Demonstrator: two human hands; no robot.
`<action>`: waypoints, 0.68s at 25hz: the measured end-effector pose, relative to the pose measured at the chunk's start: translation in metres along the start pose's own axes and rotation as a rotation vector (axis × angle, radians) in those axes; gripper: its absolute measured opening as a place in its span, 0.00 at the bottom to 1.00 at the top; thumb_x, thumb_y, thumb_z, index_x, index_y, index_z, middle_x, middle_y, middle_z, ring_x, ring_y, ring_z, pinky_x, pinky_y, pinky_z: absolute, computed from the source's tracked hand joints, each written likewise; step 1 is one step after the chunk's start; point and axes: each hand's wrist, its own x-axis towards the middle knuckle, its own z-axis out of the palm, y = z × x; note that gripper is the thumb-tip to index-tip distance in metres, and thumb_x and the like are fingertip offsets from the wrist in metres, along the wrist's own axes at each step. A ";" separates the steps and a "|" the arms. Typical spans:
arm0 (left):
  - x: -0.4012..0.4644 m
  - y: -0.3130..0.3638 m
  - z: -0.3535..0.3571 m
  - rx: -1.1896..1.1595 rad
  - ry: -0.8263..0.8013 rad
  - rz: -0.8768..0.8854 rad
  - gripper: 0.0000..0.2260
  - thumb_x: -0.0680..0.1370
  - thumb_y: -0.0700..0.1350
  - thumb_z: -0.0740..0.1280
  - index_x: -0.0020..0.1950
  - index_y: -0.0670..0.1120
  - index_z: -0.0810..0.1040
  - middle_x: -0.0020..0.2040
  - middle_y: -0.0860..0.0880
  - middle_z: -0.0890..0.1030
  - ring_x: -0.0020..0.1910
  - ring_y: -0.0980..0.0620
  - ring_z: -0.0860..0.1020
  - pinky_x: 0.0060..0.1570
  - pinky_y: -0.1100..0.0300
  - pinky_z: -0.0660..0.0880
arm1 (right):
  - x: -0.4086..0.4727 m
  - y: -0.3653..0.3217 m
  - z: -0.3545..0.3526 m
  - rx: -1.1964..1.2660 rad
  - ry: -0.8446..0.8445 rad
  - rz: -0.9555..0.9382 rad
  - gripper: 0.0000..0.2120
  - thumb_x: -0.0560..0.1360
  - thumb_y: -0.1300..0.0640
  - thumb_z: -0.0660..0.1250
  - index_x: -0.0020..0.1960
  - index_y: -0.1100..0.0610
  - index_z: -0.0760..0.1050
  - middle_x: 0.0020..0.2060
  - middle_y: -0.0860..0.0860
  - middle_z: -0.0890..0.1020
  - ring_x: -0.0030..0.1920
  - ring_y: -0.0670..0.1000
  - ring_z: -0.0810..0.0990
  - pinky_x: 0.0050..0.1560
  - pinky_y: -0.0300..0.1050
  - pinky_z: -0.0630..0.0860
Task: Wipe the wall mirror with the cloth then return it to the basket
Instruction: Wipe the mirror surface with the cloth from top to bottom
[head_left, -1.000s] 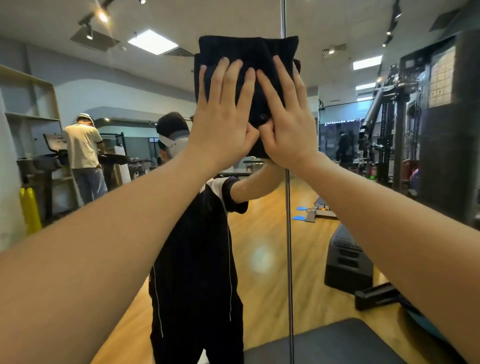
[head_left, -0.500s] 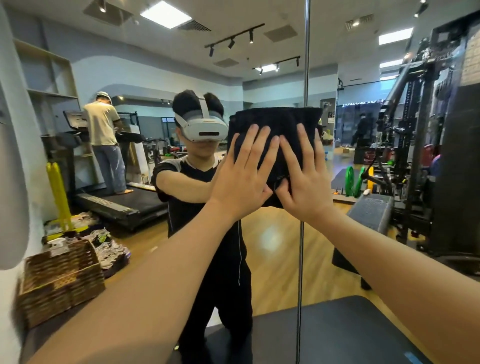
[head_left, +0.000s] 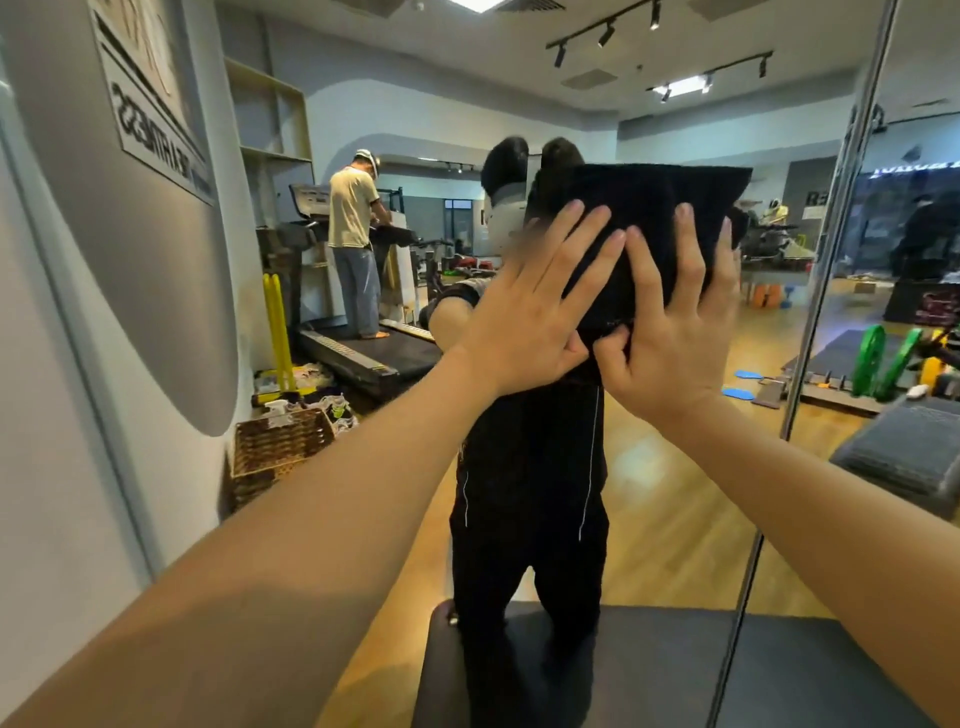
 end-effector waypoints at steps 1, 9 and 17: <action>-0.007 -0.009 -0.003 0.003 0.005 -0.005 0.33 0.78 0.48 0.61 0.81 0.37 0.61 0.80 0.33 0.61 0.81 0.33 0.57 0.76 0.36 0.61 | 0.003 -0.011 0.003 -0.005 -0.007 -0.003 0.36 0.75 0.48 0.60 0.82 0.56 0.62 0.80 0.66 0.60 0.79 0.74 0.55 0.76 0.73 0.57; -0.067 -0.094 -0.034 0.084 -0.002 -0.048 0.34 0.77 0.46 0.65 0.79 0.33 0.62 0.79 0.31 0.61 0.80 0.31 0.58 0.77 0.37 0.60 | 0.030 -0.109 0.031 0.002 -0.092 -0.004 0.39 0.73 0.47 0.62 0.83 0.53 0.60 0.81 0.64 0.59 0.80 0.72 0.54 0.80 0.70 0.52; -0.143 -0.191 -0.071 0.169 -0.051 -0.059 0.33 0.77 0.46 0.65 0.78 0.31 0.62 0.78 0.29 0.61 0.79 0.30 0.58 0.78 0.36 0.60 | 0.054 -0.222 0.069 0.085 -0.125 -0.053 0.39 0.74 0.43 0.58 0.83 0.54 0.58 0.82 0.63 0.58 0.81 0.71 0.54 0.79 0.71 0.52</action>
